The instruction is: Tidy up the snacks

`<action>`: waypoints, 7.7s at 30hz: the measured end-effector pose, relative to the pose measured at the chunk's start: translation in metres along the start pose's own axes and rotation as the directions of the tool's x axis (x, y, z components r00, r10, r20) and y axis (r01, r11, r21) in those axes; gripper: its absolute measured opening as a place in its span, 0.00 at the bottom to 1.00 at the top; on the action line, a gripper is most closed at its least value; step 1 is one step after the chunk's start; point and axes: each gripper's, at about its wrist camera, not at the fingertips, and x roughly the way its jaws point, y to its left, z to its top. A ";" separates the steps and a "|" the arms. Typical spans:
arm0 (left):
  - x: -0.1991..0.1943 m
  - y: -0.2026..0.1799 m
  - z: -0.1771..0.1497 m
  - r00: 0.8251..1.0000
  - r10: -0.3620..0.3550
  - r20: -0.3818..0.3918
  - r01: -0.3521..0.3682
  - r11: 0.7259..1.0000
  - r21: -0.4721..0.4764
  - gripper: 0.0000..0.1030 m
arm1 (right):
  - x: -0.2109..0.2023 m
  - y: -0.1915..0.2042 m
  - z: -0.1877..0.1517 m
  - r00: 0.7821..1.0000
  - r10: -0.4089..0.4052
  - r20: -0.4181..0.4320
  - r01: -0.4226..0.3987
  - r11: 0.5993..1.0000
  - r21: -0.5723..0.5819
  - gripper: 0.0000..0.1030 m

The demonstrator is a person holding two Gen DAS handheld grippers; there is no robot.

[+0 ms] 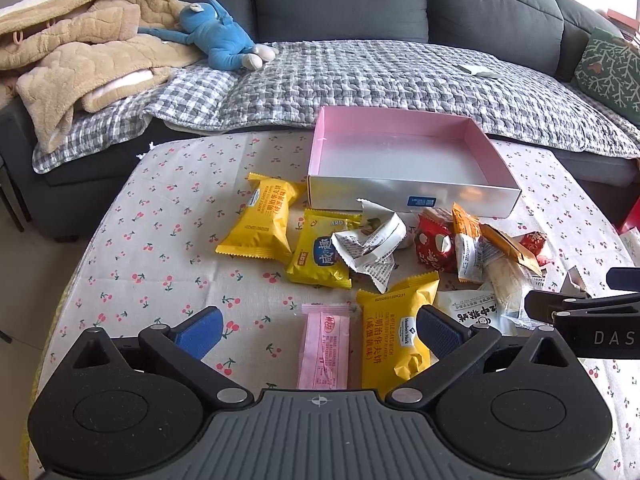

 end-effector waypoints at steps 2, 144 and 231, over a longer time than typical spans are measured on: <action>0.000 0.000 0.000 1.000 0.000 -0.001 0.000 1.000 -0.001 1.00 | 0.000 0.000 0.000 1.000 0.000 -0.001 0.000 1.000 0.001 1.00; 0.166 -0.045 0.147 0.982 -0.164 0.094 0.149 0.977 0.155 0.41 | 0.106 -0.034 0.130 0.973 0.225 0.047 -0.230 0.956 0.183 0.59; 0.070 -0.031 0.000 0.933 -0.275 -0.232 0.323 0.925 0.202 0.39 | 0.037 -0.062 -0.014 0.965 0.091 -0.245 -0.058 0.989 0.136 0.34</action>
